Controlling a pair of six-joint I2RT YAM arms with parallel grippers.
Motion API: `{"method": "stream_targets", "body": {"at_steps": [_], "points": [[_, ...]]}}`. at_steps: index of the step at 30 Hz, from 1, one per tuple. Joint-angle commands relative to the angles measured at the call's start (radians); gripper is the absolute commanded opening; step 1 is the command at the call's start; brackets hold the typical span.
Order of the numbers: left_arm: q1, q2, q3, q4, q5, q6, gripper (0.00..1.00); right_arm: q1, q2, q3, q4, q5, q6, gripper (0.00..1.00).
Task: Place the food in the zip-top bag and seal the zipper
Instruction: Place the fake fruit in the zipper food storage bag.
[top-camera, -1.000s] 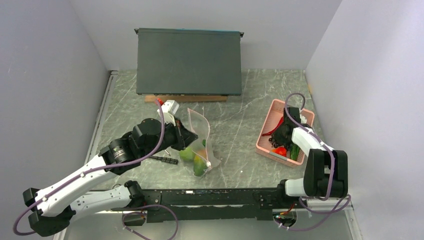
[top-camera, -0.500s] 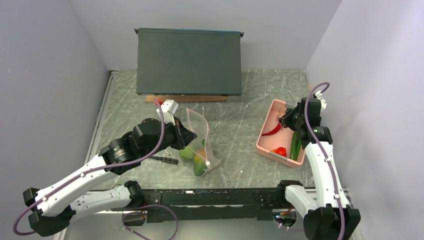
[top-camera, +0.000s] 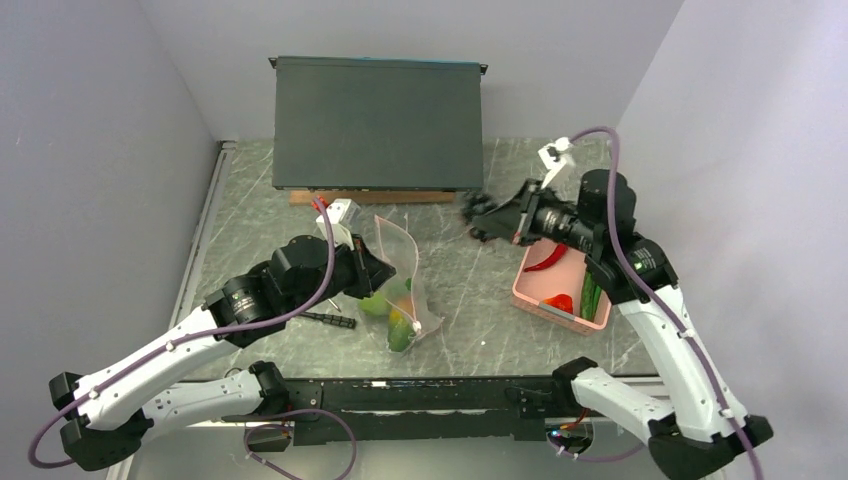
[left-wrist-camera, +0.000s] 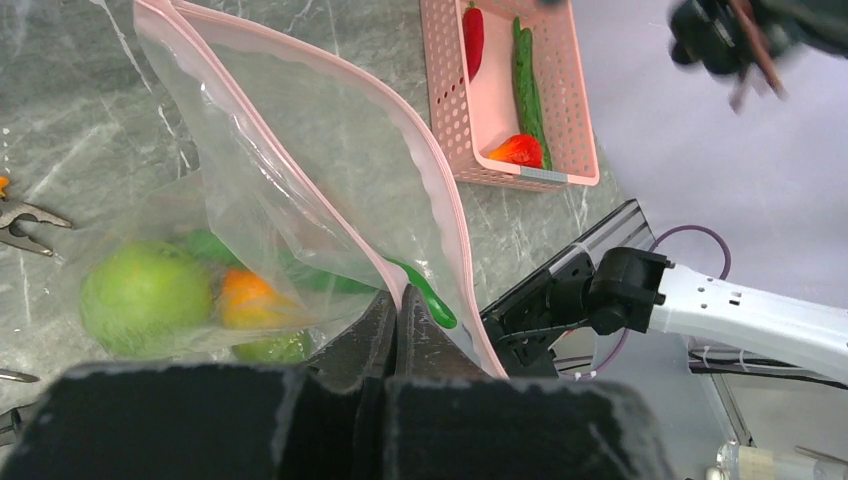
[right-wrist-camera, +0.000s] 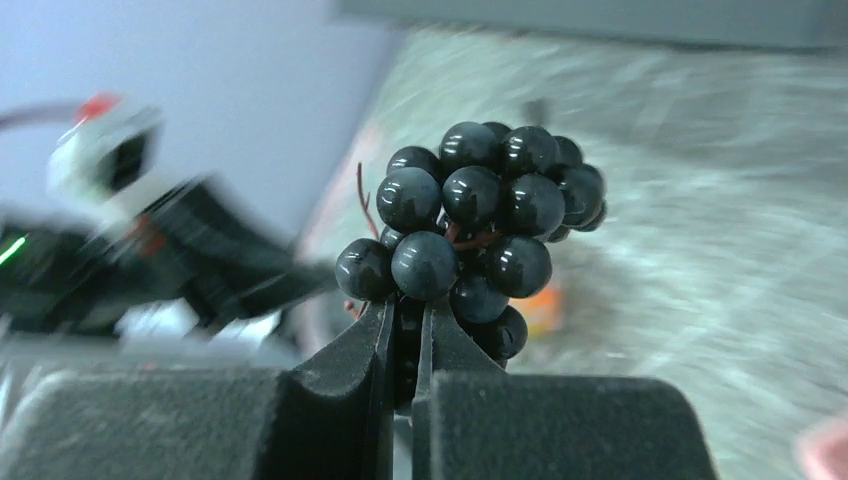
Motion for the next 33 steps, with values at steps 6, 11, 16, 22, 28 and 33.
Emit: {"method": "stream_targets", "body": {"at_steps": [6, 11, 16, 22, 28, 33], "points": [[0.0, -0.013, 0.027, 0.037, -0.029, -0.019, 0.0, 0.415, 0.059, 0.112, 0.211, -0.157, 0.132, 0.0], [0.001, -0.017, 0.026, 0.038, -0.02, -0.029, 0.0, 0.524, 0.103, 0.101, 0.231, -0.039, 0.167, 0.0], [0.001, -0.022, 0.03, 0.028, -0.022, -0.031, 0.0, 0.621, 0.19, 0.137, 0.137, 0.154, 0.179, 0.0], [0.0, -0.037, 0.014, 0.044, -0.018, -0.041, 0.0, 0.636, 0.214, 0.106, 0.048, 0.339, 0.278, 0.0], [0.0, -0.032, 0.015, 0.064, -0.003, -0.043, 0.0, 0.651, 0.247, 0.093, 0.048, 0.372, 0.363, 0.04], [0.0, -0.038, 0.005, 0.114, 0.025, -0.052, 0.0, 0.681, 0.299, 0.12, 0.042, 0.392, 0.367, 0.22]]}}
